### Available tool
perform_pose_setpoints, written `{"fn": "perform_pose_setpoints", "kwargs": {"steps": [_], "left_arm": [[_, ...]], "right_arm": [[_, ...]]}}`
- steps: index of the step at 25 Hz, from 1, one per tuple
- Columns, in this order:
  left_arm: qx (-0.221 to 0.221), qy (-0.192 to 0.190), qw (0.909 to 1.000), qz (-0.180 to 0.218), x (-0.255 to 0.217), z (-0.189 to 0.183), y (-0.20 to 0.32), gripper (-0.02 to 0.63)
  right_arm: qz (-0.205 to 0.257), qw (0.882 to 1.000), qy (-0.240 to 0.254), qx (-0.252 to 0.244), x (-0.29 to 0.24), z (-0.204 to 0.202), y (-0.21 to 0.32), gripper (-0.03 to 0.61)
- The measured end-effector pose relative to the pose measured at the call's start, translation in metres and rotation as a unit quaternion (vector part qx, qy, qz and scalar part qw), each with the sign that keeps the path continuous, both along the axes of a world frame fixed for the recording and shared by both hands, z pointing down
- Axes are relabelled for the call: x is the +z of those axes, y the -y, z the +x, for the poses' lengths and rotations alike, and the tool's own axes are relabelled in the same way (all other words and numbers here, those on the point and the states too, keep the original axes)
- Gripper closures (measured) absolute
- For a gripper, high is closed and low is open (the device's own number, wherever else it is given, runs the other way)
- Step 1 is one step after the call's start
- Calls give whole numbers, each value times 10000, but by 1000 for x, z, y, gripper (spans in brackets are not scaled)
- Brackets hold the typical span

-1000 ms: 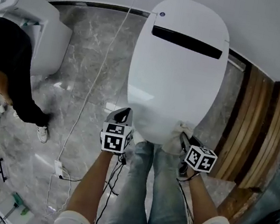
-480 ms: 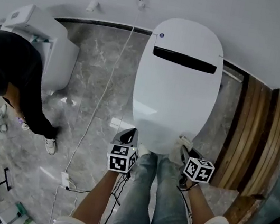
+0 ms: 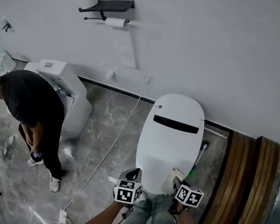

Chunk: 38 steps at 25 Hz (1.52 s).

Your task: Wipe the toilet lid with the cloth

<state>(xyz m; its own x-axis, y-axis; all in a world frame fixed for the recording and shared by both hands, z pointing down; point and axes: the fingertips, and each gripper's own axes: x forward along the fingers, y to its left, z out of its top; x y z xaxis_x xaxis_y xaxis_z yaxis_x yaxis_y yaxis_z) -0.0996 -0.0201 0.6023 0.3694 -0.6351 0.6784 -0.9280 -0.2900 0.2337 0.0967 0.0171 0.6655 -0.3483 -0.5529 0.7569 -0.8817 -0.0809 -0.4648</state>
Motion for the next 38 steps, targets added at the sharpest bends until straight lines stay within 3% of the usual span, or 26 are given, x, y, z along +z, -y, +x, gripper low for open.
{"fn": "perform_pose_setpoints", "kwargs": {"steps": [7, 13, 22, 26, 38], "left_arm": [[-338, -323, 9972, 590, -101, 18, 38, 601], [-695, -870, 9895, 919, -170, 22, 69, 601], [-309, -475, 9773, 2040, -263, 47, 88, 601], [-118, -386, 9738, 2236, -274, 65, 78, 601], [-91, -424, 9810, 1891, -248, 70, 55, 601]], "right_arm": [[596, 9980, 100, 180, -89, -1, 51, 479], [1193, 9926, 151, 178, -160, -3, 84, 479], [2173, 9760, -81, -89, -269, -15, 106, 479], [2383, 9709, -162, -142, -289, -17, 98, 479], [2183, 9756, -240, -48, -270, -10, 70, 479]]}}
